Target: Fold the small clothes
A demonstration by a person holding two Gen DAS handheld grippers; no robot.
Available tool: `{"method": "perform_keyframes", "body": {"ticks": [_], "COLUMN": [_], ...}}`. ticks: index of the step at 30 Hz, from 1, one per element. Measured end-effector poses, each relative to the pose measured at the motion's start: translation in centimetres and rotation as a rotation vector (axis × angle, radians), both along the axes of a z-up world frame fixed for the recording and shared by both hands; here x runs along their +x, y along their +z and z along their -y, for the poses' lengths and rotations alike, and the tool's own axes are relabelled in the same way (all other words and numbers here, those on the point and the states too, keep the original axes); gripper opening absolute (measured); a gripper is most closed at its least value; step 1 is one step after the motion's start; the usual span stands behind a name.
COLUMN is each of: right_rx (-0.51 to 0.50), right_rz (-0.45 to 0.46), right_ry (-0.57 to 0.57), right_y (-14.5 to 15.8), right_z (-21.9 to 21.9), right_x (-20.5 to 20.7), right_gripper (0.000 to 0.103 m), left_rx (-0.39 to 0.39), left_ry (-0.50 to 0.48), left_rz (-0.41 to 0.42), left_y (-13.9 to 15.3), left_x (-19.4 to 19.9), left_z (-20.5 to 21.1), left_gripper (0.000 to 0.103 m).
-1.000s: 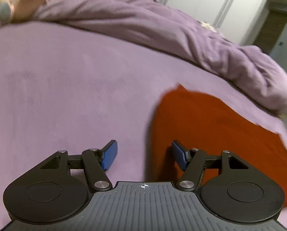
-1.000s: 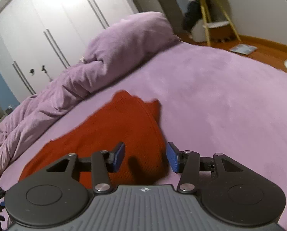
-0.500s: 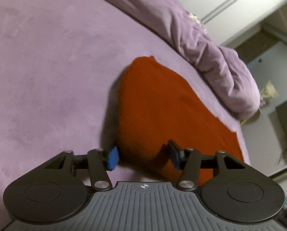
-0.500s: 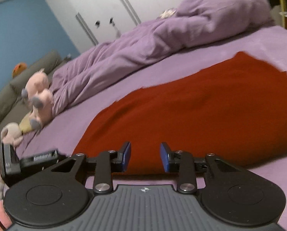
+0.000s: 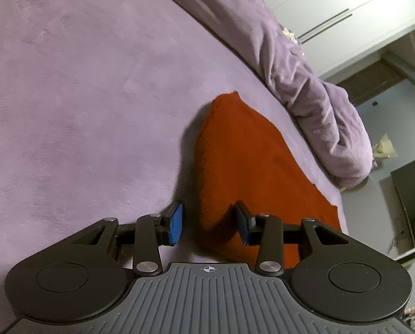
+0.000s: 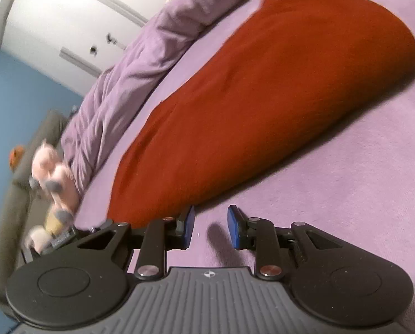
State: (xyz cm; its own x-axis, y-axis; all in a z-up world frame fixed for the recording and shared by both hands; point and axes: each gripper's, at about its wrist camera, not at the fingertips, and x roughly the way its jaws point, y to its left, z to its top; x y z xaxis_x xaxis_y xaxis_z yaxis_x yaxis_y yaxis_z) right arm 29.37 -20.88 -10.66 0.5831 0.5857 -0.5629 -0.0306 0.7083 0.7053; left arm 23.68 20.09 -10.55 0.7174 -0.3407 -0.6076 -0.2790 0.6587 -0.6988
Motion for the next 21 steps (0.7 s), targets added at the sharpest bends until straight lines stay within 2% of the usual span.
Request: {"method": "perform_keyframes", "body": {"ticks": [5, 7, 9, 12, 17, 21], "right_rx": [-0.088, -0.181, -0.267, -0.302, -0.376, -0.466], "right_rz": [0.171, 0.223, 0.243, 0.246, 0.280, 0.278], "right_ry": [0.081, 0.086, 0.095, 0.131, 0.148, 0.154], "right_y": [3.6, 4.6, 4.9, 4.5, 3.8, 2.4], "right_z": [-3.1, -4.8, -6.6, -8.6, -11.2, -12.5], "right_x": [-0.3, 0.3, 1.5, 2.6, 3.1, 3.4], "right_gripper": [0.027, 0.027, 0.027, 0.025, 0.023, 0.019], "left_rx": [0.008, -0.004, -0.020, -0.027, -0.105, -0.128], "left_ry": [-0.027, -0.021, -0.015, -0.010, 0.013, 0.034], "left_rz": [0.000, 0.006, 0.012, 0.026, 0.017, 0.024], "left_y": [0.2, 0.0, -0.1, -0.1, -1.4, -1.8], "left_x": [1.0, 1.3, 1.6, 1.8, 2.2, 2.8], "left_z": [0.4, 0.5, 0.6, 0.5, -0.3, 0.2], "left_gripper": [0.045, 0.044, 0.036, 0.027, 0.032, 0.034]}}
